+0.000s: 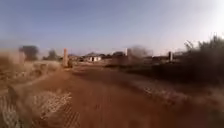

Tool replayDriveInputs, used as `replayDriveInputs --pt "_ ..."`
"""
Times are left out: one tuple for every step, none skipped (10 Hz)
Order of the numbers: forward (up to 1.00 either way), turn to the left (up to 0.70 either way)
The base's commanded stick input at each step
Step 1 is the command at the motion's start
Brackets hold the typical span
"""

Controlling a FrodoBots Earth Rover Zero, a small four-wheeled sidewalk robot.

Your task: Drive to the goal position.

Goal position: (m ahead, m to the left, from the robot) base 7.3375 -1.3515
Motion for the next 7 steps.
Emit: replayDriveInputs --pt "0.70 0.00" --pt "0.70 0.00" --pt "0.70 0.00" --pt "0.70 0.00" --pt "0.70 0.00" --pt "0.70 0.00" --pt "0.70 0.08"
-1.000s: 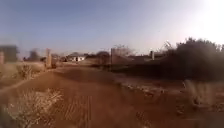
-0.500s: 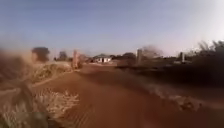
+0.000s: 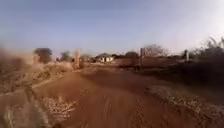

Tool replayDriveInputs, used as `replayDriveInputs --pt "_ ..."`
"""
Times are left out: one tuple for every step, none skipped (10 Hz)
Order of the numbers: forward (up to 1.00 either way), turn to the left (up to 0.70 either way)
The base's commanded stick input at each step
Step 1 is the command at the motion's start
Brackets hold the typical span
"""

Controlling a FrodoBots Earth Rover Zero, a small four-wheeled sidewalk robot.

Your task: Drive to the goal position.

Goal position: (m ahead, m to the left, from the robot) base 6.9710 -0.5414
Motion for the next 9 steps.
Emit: replayDriveInputs --pt "0.70 0.17" --pt "0.70 0.19" --pt "0.70 0.11" --pt "0.70 0.04" --pt "0.70 0.00" --pt "0.70 0.00" --pt "0.70 0.00" --pt "0.70 0.00" --pt "0.70 0.00"
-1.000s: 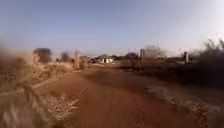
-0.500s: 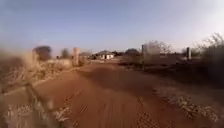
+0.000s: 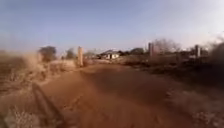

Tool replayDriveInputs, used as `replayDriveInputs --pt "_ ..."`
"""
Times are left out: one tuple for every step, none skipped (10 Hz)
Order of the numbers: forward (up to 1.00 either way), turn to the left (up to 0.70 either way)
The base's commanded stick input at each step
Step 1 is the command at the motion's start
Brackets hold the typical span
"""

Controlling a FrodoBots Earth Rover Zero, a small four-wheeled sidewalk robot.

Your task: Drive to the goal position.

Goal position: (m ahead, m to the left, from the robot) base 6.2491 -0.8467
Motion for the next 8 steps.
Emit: replayDriveInputs --pt "0.70 0.00" --pt "0.70 0.00" --pt "0.70 0.00" --pt "0.70 0.00" --pt "0.70 0.00" --pt "0.70 0.00" --pt "0.70 0.00" --pt "0.70 0.00"
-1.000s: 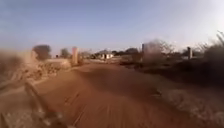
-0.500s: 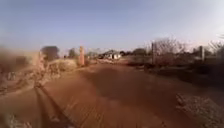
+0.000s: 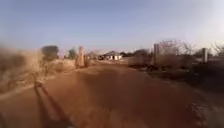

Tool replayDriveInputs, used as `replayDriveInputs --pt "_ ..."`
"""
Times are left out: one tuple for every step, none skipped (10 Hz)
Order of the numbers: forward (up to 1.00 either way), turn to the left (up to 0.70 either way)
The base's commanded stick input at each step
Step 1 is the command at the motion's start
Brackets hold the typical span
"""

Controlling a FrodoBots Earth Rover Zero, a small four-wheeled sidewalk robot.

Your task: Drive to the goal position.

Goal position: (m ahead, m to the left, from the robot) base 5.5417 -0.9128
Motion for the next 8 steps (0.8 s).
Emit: replayDriveInputs --pt "0.70 0.00" --pt "0.70 -0.02" --pt "0.70 -0.15" --pt "0.70 -0.28" --pt "0.70 -0.31" --pt "0.70 -0.23" --pt "0.70 -0.15" --pt "0.70 -0.06"
